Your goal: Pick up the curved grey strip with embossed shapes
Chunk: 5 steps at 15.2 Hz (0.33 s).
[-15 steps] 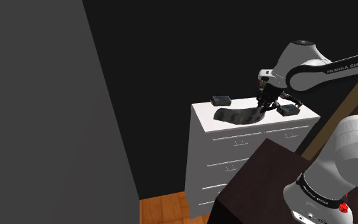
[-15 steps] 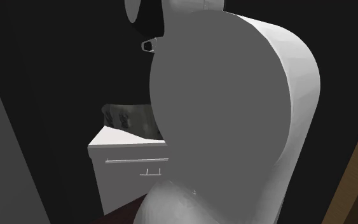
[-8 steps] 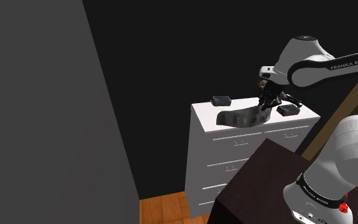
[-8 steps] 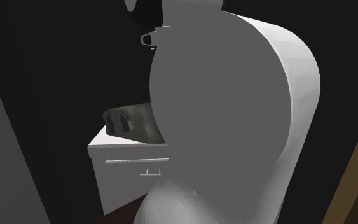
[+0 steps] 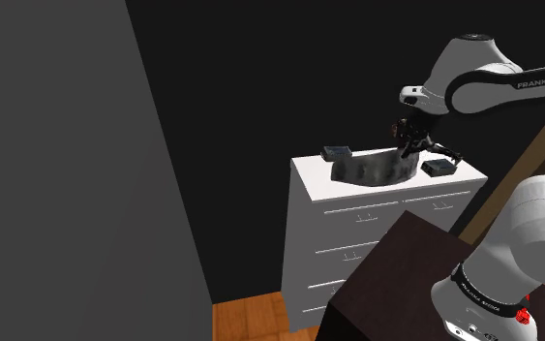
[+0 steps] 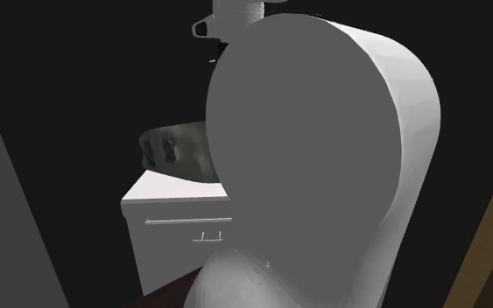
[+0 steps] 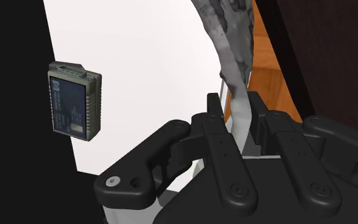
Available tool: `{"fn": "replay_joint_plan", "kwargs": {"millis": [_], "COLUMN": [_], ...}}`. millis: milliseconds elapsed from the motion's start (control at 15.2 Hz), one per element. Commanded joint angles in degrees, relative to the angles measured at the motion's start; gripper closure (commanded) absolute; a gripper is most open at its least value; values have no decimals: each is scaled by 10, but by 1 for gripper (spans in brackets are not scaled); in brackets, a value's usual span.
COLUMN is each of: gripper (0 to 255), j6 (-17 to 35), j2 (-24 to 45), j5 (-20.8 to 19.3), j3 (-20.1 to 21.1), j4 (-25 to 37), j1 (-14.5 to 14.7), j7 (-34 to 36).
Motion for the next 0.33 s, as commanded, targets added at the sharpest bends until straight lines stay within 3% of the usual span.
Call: {"fn": "replay_joint_plan", "kwargs": {"millis": [0,264], "gripper": [255,255], "j6": [-17,-36], "j2": [-9,-16], "j5": [6,13], "j3": [8,17], "j4": [9,21], "j1": [1,2], "j7": [-1,-2]}}
